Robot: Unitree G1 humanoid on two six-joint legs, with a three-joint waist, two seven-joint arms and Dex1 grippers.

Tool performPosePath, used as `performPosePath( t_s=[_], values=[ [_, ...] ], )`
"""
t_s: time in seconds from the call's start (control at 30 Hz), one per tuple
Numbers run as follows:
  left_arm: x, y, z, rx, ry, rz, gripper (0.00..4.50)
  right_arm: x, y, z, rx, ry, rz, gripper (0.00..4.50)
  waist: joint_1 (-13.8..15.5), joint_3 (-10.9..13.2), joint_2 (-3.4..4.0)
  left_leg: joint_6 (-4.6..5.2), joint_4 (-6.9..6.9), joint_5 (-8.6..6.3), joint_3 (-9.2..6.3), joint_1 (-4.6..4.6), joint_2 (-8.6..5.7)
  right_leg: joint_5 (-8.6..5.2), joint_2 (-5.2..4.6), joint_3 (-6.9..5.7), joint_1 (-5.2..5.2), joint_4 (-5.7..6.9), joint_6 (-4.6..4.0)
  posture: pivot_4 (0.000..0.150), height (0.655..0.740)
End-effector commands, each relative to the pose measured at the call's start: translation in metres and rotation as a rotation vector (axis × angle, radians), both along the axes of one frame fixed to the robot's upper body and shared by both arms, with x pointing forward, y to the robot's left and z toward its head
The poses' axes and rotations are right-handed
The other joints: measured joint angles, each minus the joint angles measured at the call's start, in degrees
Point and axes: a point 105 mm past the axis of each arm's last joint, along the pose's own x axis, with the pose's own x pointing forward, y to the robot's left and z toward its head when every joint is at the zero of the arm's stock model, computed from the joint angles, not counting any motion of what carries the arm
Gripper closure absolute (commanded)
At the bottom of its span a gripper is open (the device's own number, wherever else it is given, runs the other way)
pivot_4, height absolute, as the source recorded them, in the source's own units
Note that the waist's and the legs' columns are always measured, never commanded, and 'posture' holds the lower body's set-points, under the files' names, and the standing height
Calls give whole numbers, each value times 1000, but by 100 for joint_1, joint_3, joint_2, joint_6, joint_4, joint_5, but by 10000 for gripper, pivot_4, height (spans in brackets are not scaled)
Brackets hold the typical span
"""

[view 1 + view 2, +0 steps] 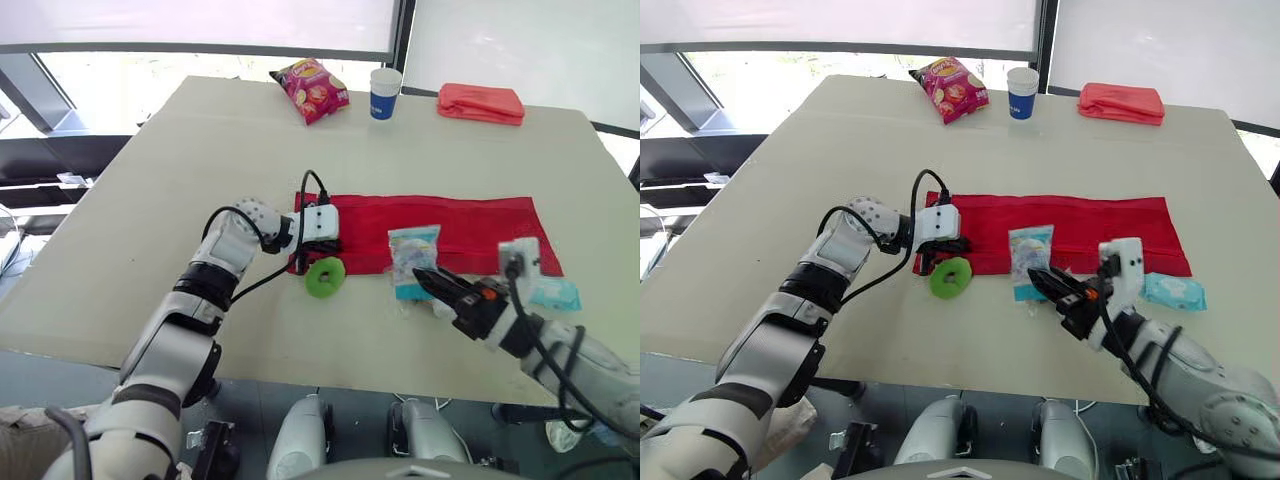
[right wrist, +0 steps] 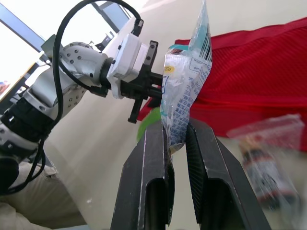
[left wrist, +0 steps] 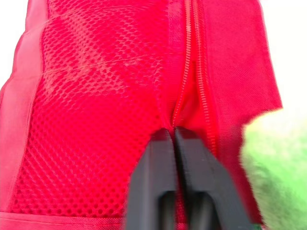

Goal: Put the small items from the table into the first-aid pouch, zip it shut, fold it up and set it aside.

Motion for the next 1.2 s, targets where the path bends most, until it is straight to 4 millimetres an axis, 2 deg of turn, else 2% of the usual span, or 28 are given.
performPosePath(
  t_s=[0.03,0.1,0.23,0.47,0.63,1.03,1.2],
  values=[
    [-2,-6,7,-64,57,24,45000,22,8,-6,-20,31,-21,44507,-5,0,0,0,-1,0,0,-1,-1,4,1,0,0,0,8,1500,7400],
    [-1,-10,13,-126,112,58,45000,38,11,-20,-49,74,-44,44510,3,0,1,0,-1,0,1,-5,-2,8,1,0,-2,-1,14,1500,7400],
    [-3,-16,21,-223,192,106,45000,54,21,-37,-68,132,-36,44590,-8,1,2,1,-2,0,1,-11,-5,12,2,1,-3,-3,21,1500,7400],
    [-5,-26,40,-391,273,169,45000,50,48,-52,-12,211,77,44620,-21,1,3,1,-5,0,1,-10,-2,12,7,5,-5,-1,22,1500,7400],
    [-10,-28,44,-432,289,175,45000,55,57,-60,45,285,77,44622,-39,1,4,0,-5,0,1,-4,-1,12,7,9,-4,3,22,1500,7400],
    [-38,-26,41,-464,375,117,45000,86,55,-59,252,409,-42,44628,-172,1,7,-11,-4,6,1,5,0,12,7,16,-12,36,20,1500,7400],
    [-44,-18,30,-412,420,132,45000,92,54,-46,441,444,-75,44631,-180,1,10,-20,-6,11,0,9,1,11,8,17,-16,46,19,1500,7400]
  ],
)
